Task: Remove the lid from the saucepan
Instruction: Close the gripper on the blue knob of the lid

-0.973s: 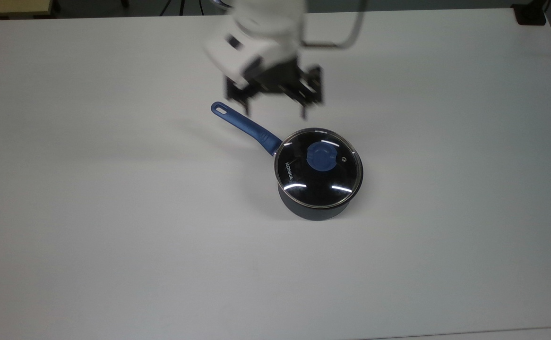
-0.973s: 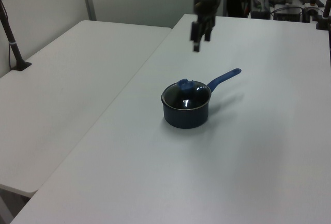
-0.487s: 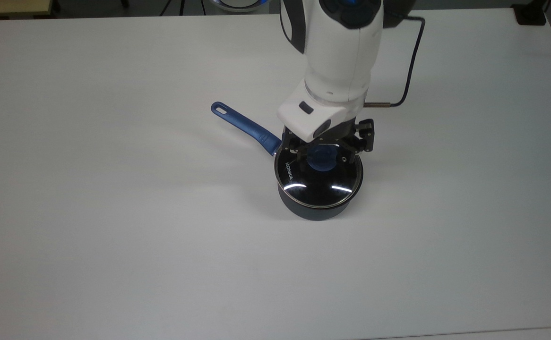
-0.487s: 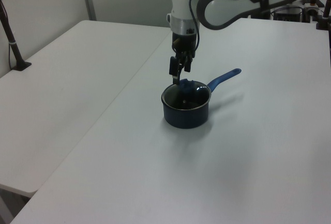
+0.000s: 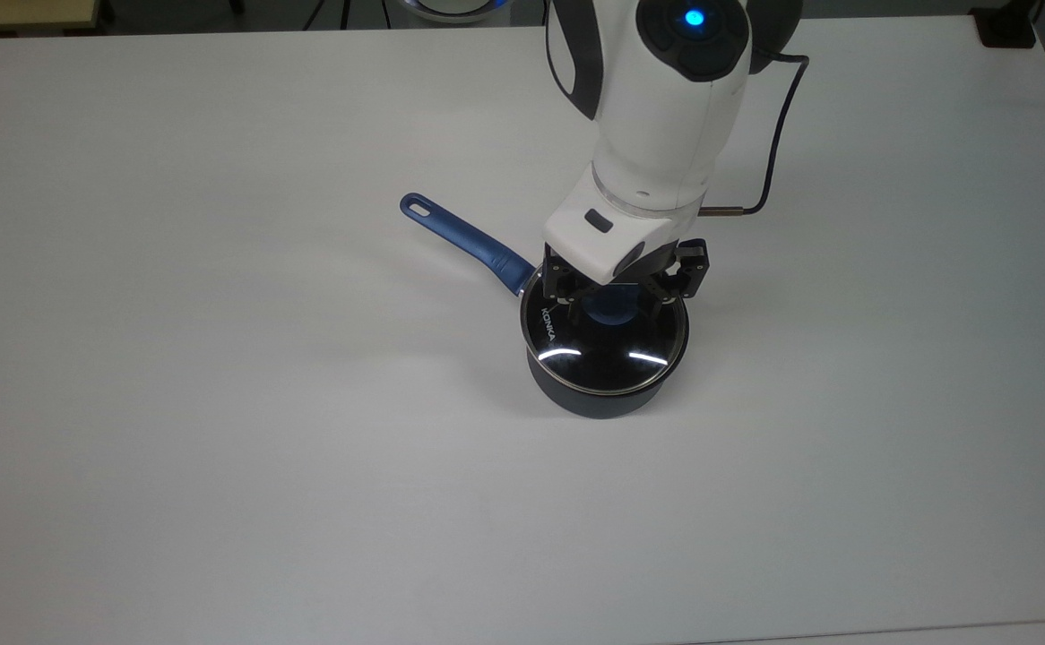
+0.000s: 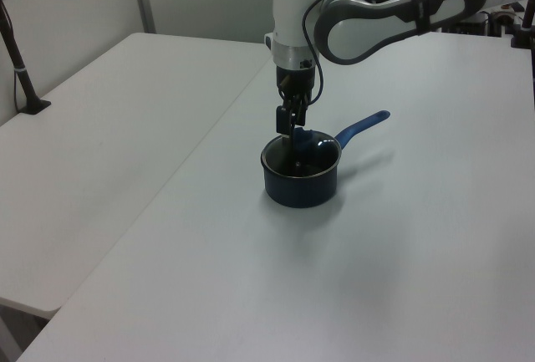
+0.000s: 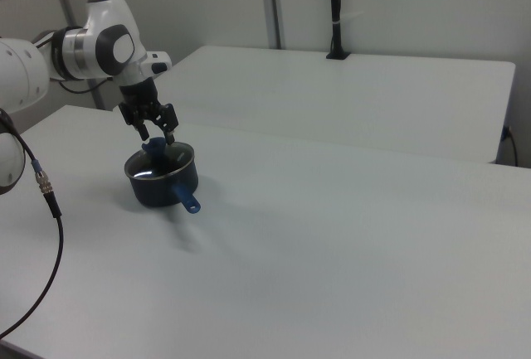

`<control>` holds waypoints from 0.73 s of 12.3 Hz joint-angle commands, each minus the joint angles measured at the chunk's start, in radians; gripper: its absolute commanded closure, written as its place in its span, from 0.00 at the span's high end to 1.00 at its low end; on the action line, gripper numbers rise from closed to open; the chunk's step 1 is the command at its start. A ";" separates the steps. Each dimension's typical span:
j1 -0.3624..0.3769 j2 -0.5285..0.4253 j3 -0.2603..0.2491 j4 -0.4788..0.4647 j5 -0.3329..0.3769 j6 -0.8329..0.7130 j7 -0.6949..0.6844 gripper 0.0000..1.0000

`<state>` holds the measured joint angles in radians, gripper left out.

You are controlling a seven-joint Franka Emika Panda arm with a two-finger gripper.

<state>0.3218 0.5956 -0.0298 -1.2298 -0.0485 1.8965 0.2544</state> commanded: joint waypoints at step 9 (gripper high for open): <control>0.036 0.000 -0.025 0.006 -0.036 -0.054 -0.032 0.49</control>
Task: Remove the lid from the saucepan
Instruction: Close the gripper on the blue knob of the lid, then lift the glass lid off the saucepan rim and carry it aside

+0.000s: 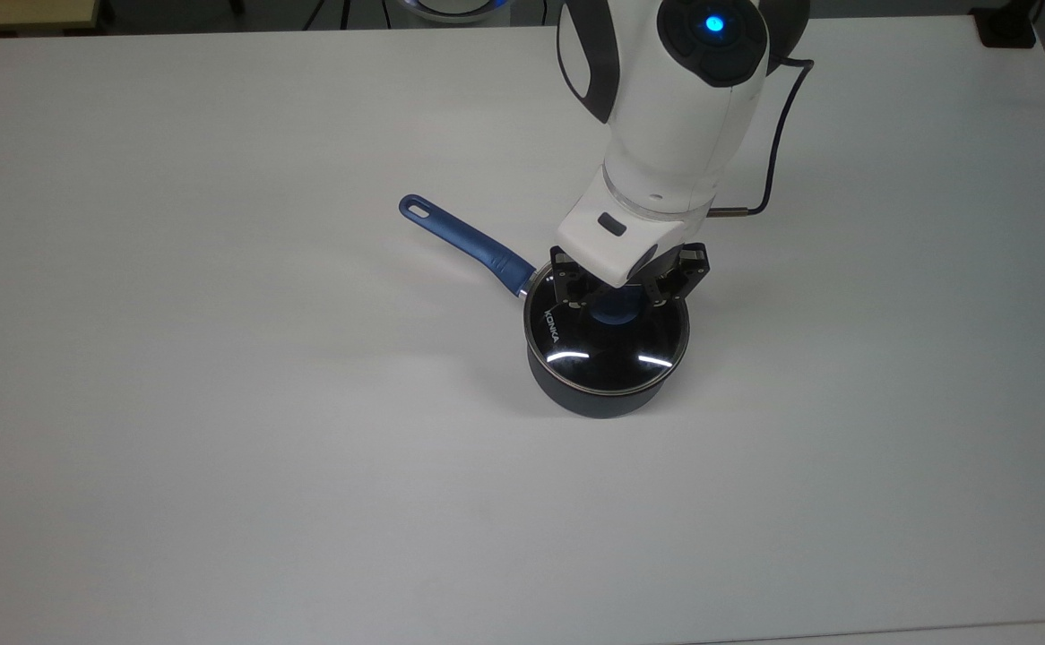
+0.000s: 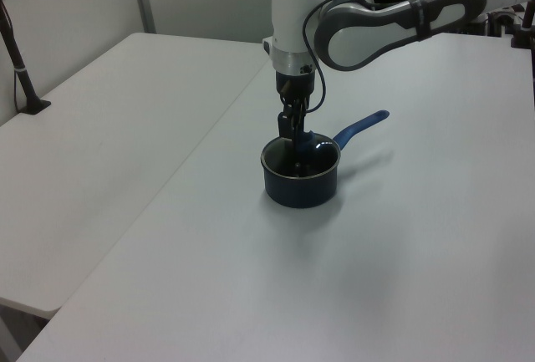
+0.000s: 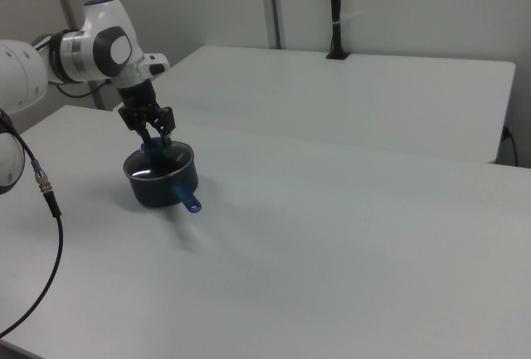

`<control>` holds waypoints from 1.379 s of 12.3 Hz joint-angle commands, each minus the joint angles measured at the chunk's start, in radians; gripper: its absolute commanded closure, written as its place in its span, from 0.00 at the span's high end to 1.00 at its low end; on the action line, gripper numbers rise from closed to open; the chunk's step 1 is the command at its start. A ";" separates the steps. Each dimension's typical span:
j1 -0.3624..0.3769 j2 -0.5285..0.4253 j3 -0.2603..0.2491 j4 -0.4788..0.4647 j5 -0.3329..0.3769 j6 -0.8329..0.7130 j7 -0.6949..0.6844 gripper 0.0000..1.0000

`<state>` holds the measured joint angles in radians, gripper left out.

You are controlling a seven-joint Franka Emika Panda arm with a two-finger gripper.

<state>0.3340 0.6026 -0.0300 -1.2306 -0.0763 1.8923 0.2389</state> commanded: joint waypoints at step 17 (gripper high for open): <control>-0.394 -0.161 -0.007 -0.304 -0.002 0.255 -0.110 0.42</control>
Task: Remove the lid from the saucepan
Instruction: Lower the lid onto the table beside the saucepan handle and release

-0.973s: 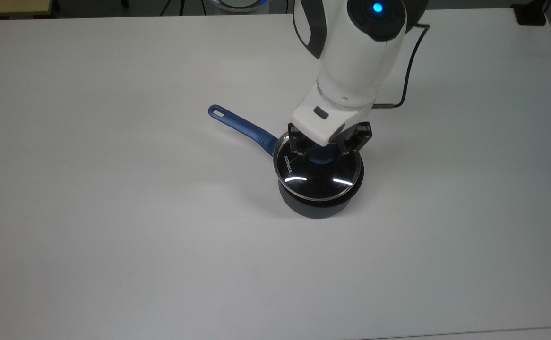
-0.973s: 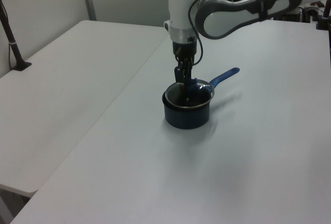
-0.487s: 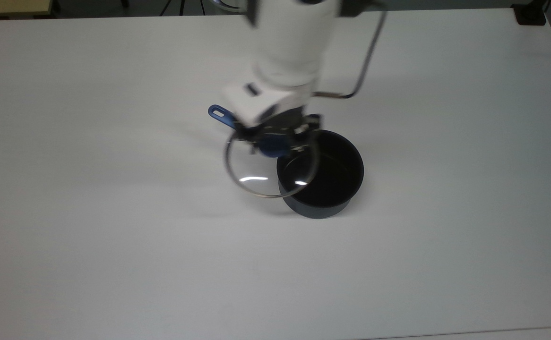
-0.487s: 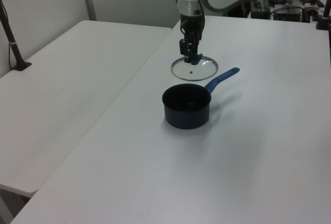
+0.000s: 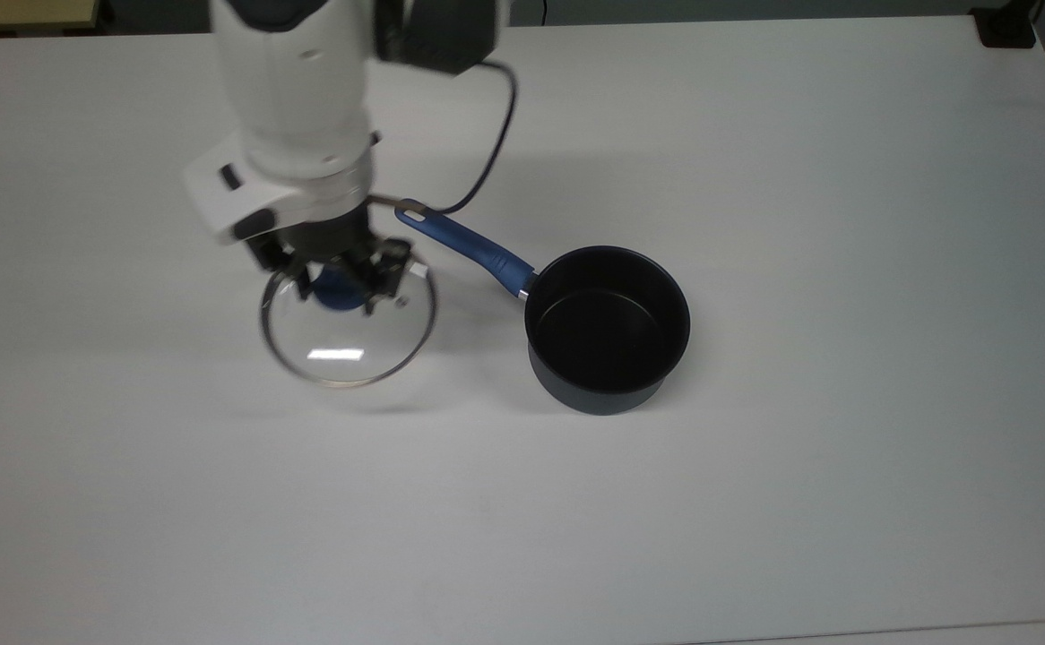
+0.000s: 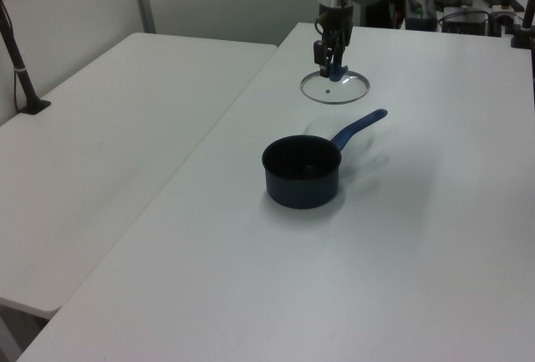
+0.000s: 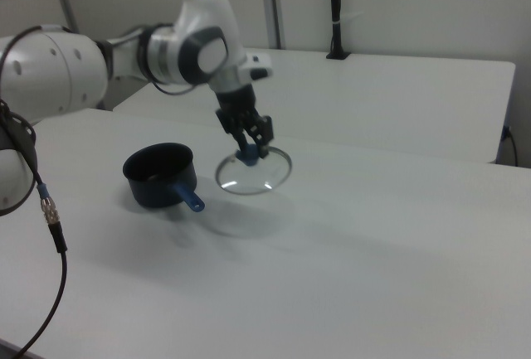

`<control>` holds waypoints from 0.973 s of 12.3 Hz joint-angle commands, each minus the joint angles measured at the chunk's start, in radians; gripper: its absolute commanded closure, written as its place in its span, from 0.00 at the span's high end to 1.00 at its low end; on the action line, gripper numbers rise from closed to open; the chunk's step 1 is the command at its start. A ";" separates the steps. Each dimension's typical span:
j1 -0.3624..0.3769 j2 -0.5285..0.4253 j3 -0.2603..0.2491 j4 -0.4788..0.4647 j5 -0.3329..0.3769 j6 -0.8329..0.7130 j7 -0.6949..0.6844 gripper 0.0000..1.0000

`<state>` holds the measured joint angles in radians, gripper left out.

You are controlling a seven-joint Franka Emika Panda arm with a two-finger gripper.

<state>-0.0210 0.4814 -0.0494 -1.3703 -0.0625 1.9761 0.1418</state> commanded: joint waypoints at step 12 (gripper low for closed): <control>-0.105 0.009 0.009 -0.237 -0.028 0.234 -0.028 0.94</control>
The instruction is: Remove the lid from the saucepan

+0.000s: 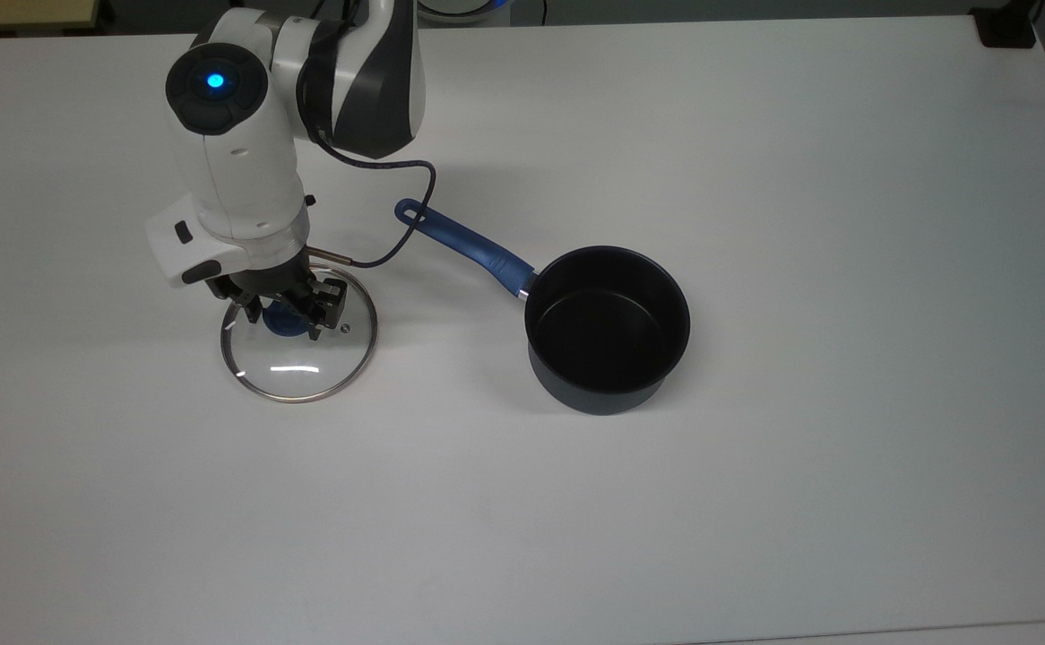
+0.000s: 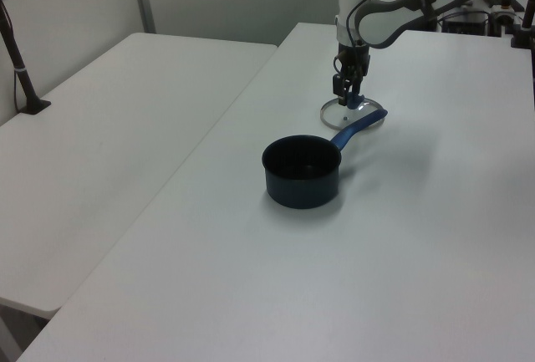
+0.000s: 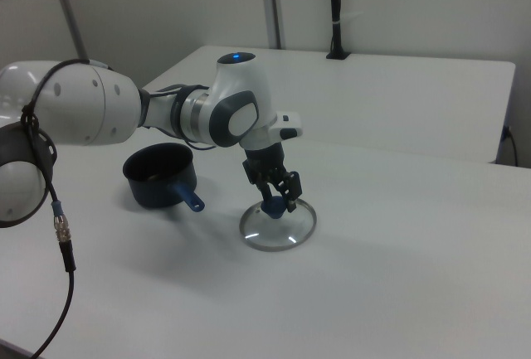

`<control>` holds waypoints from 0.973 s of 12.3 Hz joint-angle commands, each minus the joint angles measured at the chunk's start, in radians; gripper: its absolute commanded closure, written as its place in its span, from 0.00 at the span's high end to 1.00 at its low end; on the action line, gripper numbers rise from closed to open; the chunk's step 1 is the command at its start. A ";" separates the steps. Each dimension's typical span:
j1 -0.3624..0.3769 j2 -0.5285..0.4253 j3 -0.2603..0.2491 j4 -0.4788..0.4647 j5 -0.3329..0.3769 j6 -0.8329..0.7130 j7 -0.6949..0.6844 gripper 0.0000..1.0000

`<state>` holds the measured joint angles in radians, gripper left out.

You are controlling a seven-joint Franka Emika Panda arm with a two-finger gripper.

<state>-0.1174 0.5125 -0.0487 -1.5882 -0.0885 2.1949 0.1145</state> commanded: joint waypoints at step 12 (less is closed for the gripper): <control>0.179 -0.508 0.012 -0.069 0.010 -0.564 -0.053 1.00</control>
<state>0.0474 0.0405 -0.0244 -1.5986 -0.0857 1.6391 0.1037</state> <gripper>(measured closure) 0.000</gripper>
